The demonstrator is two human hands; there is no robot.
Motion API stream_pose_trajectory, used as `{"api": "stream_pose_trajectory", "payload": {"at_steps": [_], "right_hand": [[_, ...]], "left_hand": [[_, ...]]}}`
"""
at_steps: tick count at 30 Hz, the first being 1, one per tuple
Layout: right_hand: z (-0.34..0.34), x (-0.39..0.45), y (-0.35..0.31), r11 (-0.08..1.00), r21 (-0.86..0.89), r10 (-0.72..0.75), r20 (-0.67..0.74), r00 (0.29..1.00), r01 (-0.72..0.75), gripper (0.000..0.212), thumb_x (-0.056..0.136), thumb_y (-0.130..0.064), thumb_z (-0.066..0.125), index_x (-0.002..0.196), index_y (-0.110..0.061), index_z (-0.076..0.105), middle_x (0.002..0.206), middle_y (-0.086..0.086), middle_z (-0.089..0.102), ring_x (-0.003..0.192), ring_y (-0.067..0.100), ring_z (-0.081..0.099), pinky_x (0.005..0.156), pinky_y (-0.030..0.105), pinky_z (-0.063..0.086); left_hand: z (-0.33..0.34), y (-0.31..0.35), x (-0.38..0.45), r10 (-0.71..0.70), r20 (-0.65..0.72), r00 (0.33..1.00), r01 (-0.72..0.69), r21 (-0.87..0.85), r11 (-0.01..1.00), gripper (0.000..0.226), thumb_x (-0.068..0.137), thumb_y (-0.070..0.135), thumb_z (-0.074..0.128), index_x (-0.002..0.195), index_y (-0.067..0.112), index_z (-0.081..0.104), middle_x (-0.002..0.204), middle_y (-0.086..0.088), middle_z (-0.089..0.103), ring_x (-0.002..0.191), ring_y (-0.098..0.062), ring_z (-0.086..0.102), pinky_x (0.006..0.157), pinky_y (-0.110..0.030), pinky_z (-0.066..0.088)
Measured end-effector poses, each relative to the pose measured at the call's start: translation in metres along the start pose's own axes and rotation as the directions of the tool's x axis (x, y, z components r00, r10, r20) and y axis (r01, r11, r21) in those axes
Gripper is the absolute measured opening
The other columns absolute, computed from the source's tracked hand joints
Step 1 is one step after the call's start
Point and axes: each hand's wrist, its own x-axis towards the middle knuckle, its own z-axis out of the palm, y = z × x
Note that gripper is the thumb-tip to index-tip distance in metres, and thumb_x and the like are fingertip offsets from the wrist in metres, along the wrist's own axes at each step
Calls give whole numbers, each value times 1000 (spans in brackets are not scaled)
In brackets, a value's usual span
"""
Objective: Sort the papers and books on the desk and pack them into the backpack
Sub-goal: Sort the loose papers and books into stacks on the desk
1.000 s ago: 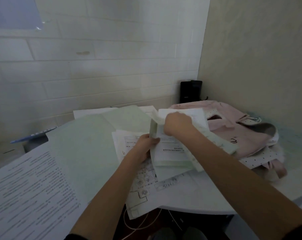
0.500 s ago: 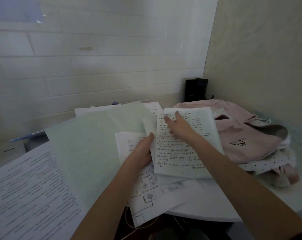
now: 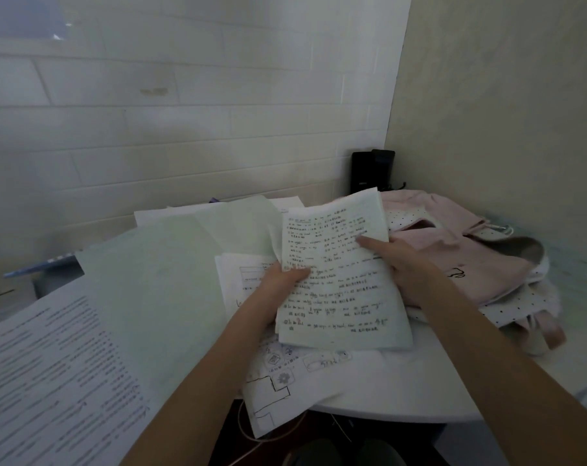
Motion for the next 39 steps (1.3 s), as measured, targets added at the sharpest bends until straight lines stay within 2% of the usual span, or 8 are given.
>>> {"api": "stream_pose_trajectory", "payload": {"at_steps": [8, 12, 15, 19, 22, 25, 33, 39], "right_hand": [[1, -16, -19, 973, -58, -223, 44, 974, 225, 24, 87, -16, 67, 109, -10, 62, 96, 5, 73, 77, 18, 73, 57, 31, 58], [15, -13, -35, 969, 53, -246, 141, 959, 240, 33, 88, -26, 66, 117, -11, 61, 115, 10, 69, 96, 25, 70, 79, 41, 58], [26, -10, -40, 983, 104, -174, 283, 943, 150, 38, 95, -38, 52, 123, -14, 56, 128, 12, 62, 109, 27, 64, 93, 45, 52], [28, -14, -29, 983, -185, 135, 654, 745, -16, 74, 82, -72, 38, 144, -31, 35, 132, 4, 56, 119, 26, 55, 102, 46, 42], [34, -29, -5, 597, -754, 347, 552, 758, 275, 84, 87, -63, 48, 152, -33, 5, 160, -2, 12, 146, 19, 15, 119, 42, 14], [34, -42, 27, 100, -839, 303, 538, 786, 535, 115, 77, -61, 66, 148, -34, -21, 157, -4, -24, 145, 17, -18, 118, 44, -4], [29, -68, 44, 57, -819, 261, 564, 783, 571, 136, 60, -66, 76, 139, -43, -32, 152, -10, -35, 139, 14, -32, 113, 59, -12], [39, -85, 54, 102, -793, 170, 609, 775, 601, 131, 61, -69, 72, 136, -50, -33, 153, -15, -31, 140, 12, -30, 110, 60, -16]], "left_hand": [[10, 29, -18, 283, -202, 937, -236, 228, 945, 90, 81, 26, 75, 149, 14, 17, 136, 3, 44, 117, -22, 56, 93, -36, 51], [-7, 58, -27, 430, -181, 884, -374, 276, 886, 61, 74, 37, 79, 125, 17, 52, 117, 3, 65, 98, -13, 66, 83, -32, 56], [-28, 74, -28, 290, -168, 942, -256, 195, 947, 42, 82, 25, 74, 118, 10, 62, 112, -9, 70, 90, -20, 70, 77, -33, 57], [-78, 79, -16, 319, -518, 793, -209, 262, 942, 43, 80, 13, 74, 120, 1, 63, 117, -15, 66, 102, -27, 66, 91, -35, 52], [-114, 74, -19, 330, -640, 694, -89, 378, 921, 43, 83, 12, 70, 122, -3, 58, 125, -21, 61, 114, -32, 60, 97, -37, 47], [-131, 64, -22, 309, -703, 640, -73, 345, 936, 48, 90, 9, 58, 134, -2, 43, 137, -21, 50, 125, -34, 49, 103, -39, 41], [-114, 58, -20, 297, -809, 508, -206, 221, 953, 47, 96, 3, 41, 142, 1, 29, 146, -17, 41, 132, -30, 43, 109, -32, 33], [-110, 52, -18, 385, -743, 548, -198, 332, 922, 53, 93, 0, 44, 141, -2, 23, 146, -19, 40, 132, -31, 43, 106, -30, 35]]}}
